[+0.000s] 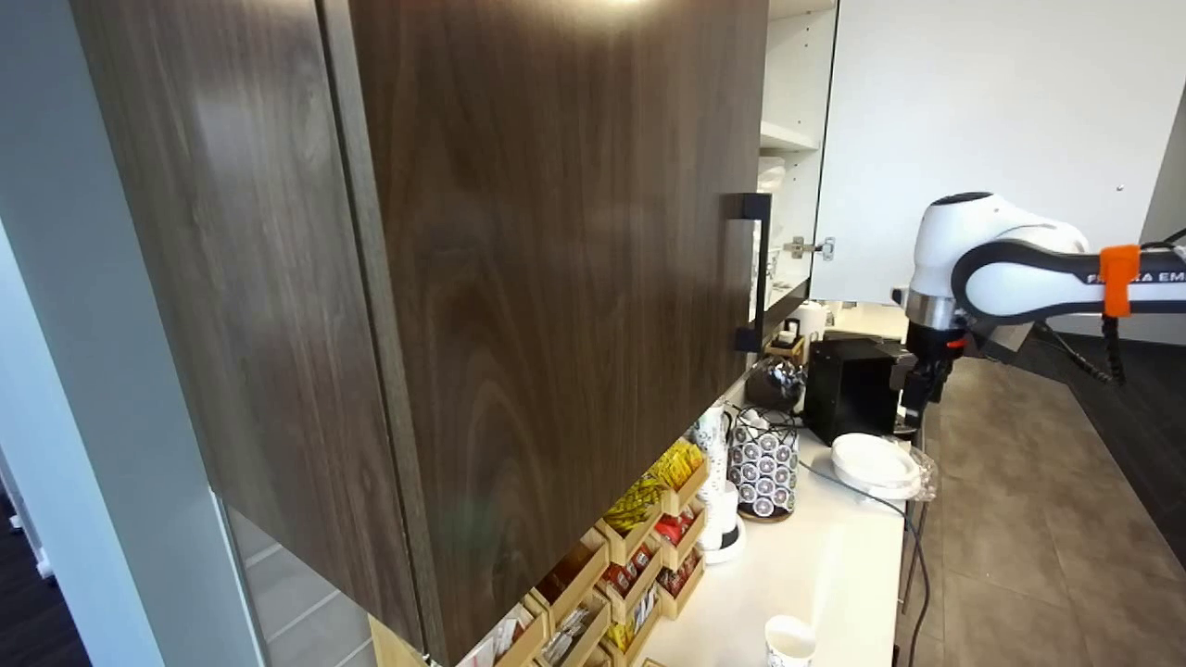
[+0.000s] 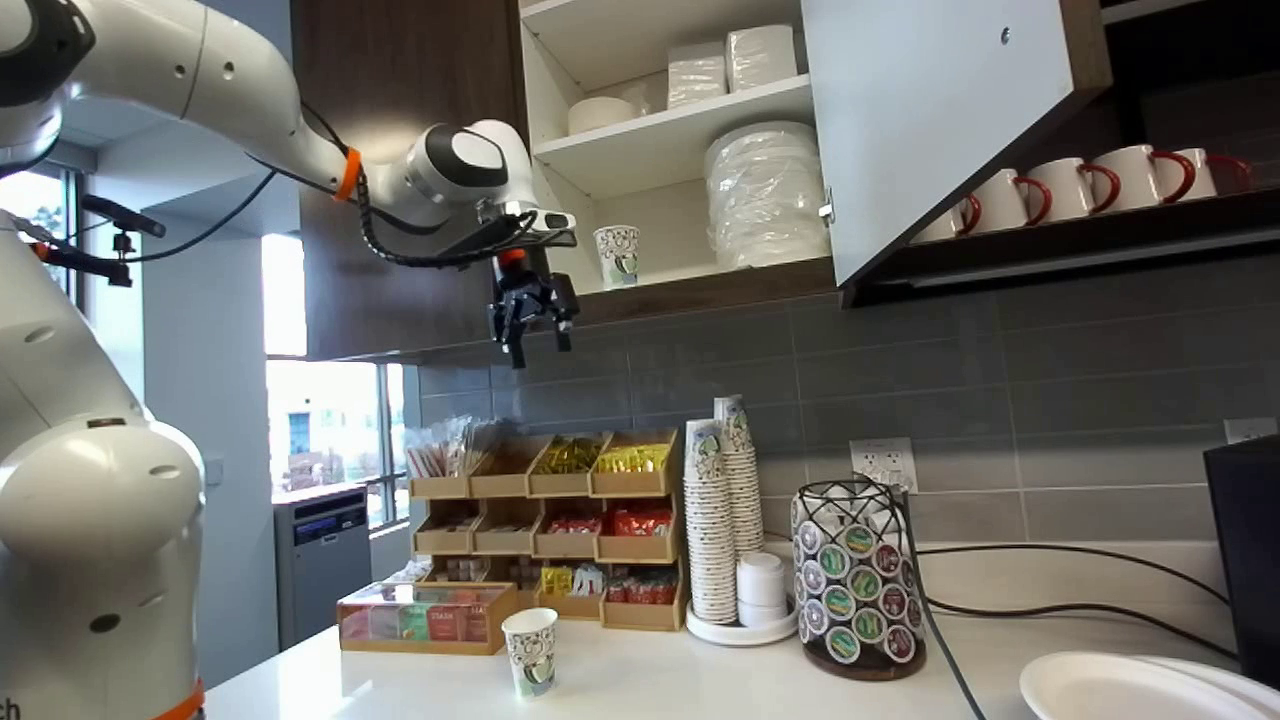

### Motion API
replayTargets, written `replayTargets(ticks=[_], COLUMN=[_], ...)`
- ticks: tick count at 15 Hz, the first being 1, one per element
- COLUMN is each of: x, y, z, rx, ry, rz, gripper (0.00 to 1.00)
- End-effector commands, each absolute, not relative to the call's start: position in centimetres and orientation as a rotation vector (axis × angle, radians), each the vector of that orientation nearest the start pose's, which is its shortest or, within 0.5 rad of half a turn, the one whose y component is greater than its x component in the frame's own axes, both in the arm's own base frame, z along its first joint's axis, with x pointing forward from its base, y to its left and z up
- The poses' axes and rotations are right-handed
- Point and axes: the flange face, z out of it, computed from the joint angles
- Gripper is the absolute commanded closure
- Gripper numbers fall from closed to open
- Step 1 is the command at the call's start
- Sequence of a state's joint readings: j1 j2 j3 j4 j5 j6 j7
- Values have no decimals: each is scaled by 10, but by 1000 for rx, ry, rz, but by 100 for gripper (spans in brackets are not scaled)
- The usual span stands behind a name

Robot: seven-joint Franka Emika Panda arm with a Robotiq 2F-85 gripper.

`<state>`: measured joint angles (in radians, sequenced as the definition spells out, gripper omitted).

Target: Remove the coffee cup from the upper cabinet and put it in the coffee cup on the counter then place the two cups in the open upper cabinet.

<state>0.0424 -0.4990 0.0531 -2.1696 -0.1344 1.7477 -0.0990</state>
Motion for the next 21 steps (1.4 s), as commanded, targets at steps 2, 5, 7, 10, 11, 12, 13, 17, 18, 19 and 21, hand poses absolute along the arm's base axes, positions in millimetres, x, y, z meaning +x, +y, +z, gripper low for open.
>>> replayTargets(ticks=[2, 5, 7, 10, 11, 12, 13, 17, 18, 19, 21], x=[397, 399, 401, 406, 410, 412, 414, 422, 427, 432, 442], y=[46, 41, 41, 43, 45, 48, 51, 65, 68, 71, 76], z=[653, 646, 643, 650, 666, 682, 698, 760, 773, 784, 801], rx=[-3086, -3150, -3152, -3136, -3119, -3085, -3046, -2884, -2856, -2819, -2776], ry=[-282, -308, -307, -314, -272, -282, -265, -182, -128, -81, -3], rz=[-423, -366, -355, -400, -444, -523, -588, -811, -856, -872, -927], gripper=[0, 0, 0, 0, 0, 0, 0, 0, 0, 0, 0])
